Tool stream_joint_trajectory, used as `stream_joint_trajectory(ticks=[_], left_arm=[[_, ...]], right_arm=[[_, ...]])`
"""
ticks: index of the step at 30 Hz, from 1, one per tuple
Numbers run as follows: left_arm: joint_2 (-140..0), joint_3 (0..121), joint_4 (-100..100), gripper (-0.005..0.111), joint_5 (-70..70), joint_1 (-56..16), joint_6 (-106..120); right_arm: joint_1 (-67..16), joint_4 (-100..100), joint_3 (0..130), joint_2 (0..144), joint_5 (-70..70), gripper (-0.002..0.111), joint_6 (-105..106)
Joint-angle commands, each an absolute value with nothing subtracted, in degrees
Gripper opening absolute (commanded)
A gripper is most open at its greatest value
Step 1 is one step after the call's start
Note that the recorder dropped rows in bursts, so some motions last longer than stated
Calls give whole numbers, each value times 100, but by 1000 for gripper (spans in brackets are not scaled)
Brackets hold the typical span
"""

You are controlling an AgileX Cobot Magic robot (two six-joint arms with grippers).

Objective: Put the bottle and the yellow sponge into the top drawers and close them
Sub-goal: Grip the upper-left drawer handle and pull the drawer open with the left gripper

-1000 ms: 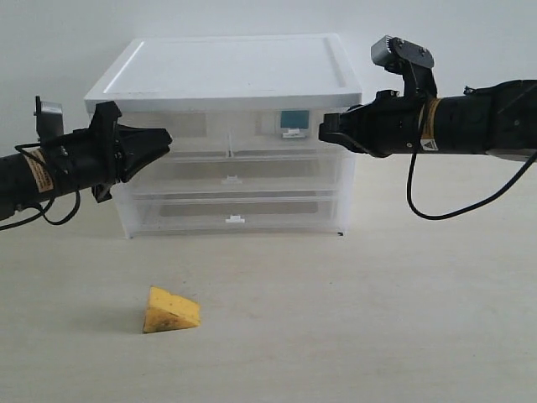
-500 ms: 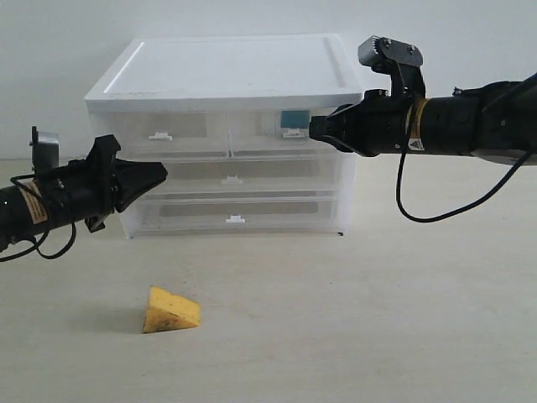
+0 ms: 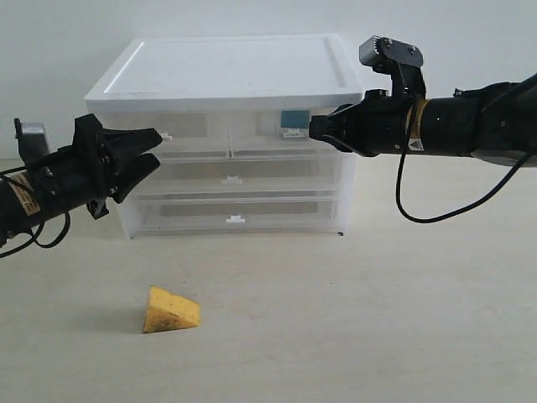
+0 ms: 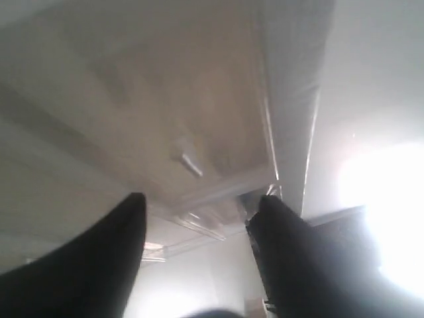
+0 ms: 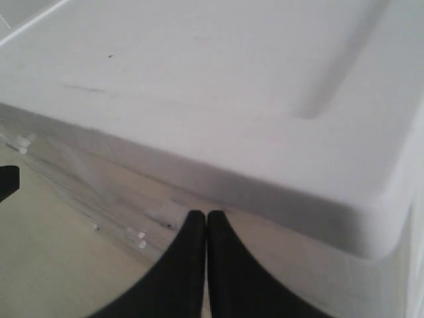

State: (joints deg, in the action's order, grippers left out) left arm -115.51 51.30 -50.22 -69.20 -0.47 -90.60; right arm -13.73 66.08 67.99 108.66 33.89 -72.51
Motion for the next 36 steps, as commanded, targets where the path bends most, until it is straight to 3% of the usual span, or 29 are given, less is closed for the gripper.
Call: stream_joint_trajectory(ticks=[1,4,11,23,36], left_arm=[[-11434,5311,-4891,52,-6820,0,-9389],[-11434,5588,-4953,45,-6185,-8,-9584],[-11434,5747,-4858,4,-6145,-37,-9605],[-11434,5592,-4876,4,-6029,-308,-9392],[-11362,4660,-4684,4,-6563,-335,-8690]], right_arm=[[-1326,6345,6868,10872,3277,0,-7246],[-1326,6345,6868,10872,3277,0,-7263],[-1326,6345,6868,10872,3277,0,-7263],[-1326,6371,6868,10872,3277,0,-7307],[-1326,6371,6868,10872,3277,0,-7317]])
